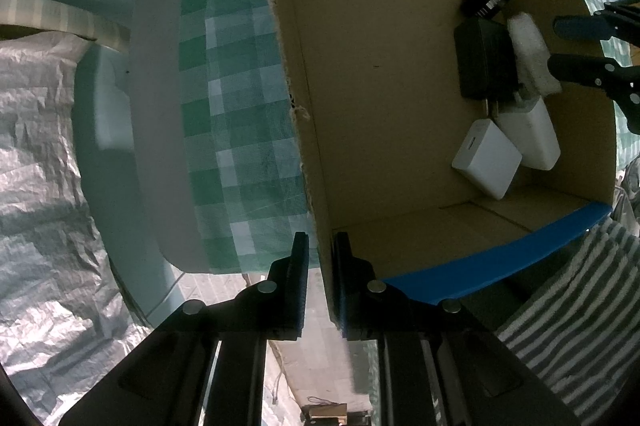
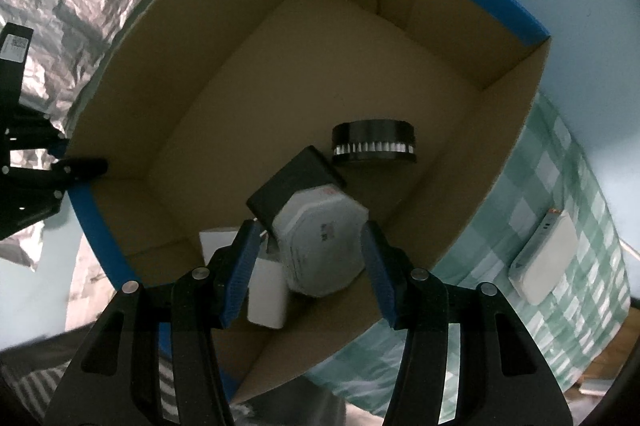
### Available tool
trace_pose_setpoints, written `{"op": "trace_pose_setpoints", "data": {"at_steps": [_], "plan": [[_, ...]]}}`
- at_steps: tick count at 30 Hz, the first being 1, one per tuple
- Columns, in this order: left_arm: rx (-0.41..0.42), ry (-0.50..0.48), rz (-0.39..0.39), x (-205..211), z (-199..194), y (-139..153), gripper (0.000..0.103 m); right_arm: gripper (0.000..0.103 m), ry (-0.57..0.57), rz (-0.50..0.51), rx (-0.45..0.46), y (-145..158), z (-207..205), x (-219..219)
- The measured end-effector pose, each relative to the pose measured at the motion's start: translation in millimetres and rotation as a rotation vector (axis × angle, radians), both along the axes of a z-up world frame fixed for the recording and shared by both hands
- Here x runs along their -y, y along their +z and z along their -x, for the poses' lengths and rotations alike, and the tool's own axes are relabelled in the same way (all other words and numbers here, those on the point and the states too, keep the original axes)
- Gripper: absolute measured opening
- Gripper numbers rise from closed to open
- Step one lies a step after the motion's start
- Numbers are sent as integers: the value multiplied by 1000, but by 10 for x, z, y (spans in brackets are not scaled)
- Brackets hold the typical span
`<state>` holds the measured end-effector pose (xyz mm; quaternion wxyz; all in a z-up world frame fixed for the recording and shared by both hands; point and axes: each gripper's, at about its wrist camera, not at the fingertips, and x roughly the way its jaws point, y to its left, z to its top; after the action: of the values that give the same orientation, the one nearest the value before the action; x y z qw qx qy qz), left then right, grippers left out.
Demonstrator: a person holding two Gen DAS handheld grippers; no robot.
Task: Organize rigid objects
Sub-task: 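Lower the hexagonal device into the box and open the right tool, then move the right tool to the white rectangular case and grasp it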
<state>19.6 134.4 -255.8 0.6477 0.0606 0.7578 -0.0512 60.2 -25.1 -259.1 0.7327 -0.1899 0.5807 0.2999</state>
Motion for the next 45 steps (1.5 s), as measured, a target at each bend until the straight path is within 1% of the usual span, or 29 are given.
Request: {"op": "trace_pose_setpoints", "data": {"at_steps": [2,3,6,14,19,23,28,31,34,41,45], "plan": [[0,0,-2,0,1,6,12,53,6,-4,5,14,4,15],[0,0,-3,1,2,8,12,55,8,-4,10,27,14,8],[0,3,-5,-1,4,15,13,56,12,-4,24,67,29,-5],[3,7,-12,3,19,21,13,59,12,-29,61,276,60,90],[2,7,-17,8,17,20,12,65,-11,-47,86,447,53,276],[2,7,-19,12,19,28,13,66,-24,-33,128,554,34,429],[2,13,-18,16,17,36,12,67,-77,-29,131,599,-66,690],[3,14,-21,13,21,43,12,69,-141,-28,119,570,-180,884],[6,14,-21,14,27,52,12,71,-224,-25,84,477,-382,1130],[9,21,-21,-10,33,63,13,72,-477,-32,-23,123,-855,1807],[8,25,-22,-19,34,66,13,72,-571,-45,-76,-80,-990,2048]]}}
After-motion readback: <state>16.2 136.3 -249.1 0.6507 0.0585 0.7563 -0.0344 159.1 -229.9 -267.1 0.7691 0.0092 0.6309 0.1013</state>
